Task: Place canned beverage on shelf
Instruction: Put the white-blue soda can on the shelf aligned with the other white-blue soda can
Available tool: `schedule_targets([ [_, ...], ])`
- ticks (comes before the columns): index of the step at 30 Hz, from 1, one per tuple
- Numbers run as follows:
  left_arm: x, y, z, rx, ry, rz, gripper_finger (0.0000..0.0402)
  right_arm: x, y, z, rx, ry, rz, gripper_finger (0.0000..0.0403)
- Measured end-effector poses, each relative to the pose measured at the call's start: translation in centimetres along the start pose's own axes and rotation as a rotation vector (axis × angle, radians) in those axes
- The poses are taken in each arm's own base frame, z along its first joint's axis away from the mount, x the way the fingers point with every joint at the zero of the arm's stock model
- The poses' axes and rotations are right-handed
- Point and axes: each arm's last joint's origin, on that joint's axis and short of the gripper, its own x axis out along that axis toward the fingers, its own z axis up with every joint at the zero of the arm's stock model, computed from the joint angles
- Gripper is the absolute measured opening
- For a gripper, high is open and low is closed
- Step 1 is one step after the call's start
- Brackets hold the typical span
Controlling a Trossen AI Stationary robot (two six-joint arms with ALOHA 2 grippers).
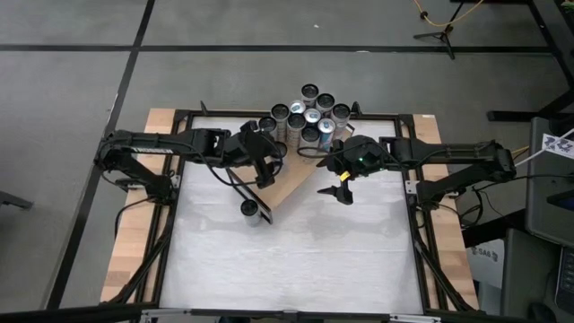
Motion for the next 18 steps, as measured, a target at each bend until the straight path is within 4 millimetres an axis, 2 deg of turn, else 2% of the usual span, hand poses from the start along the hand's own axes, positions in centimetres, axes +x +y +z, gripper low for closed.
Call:
schedule_targets([
  [4, 0.0, 0.1, 0.0, -0.001, -0.004, 0.026, 0.0245, 0.0, 0.0, 0.1, 0.009, -0.004, 0.009, 0.0388],
  [8, 0.1, 0.2, 0.1, -0.027, -0.006, 0.030, 0.0245, -1.1, 0.5, 0.9, 0.002, -0.059, 0.142, 0.0388],
  [13, 0.5, 0.8, 0.2, -0.100, -0.007, 0.055, 0.0245, -4.5, 1.3, 2.1, -0.066, -0.241, 0.307, 0.0388],
  [18, 1.7, 1.2, 0.1, -0.129, 0.014, 0.080, 0.0245, -9.4, 1.8, 1.5, -0.096, -0.341, 0.315, 0.0388],
])
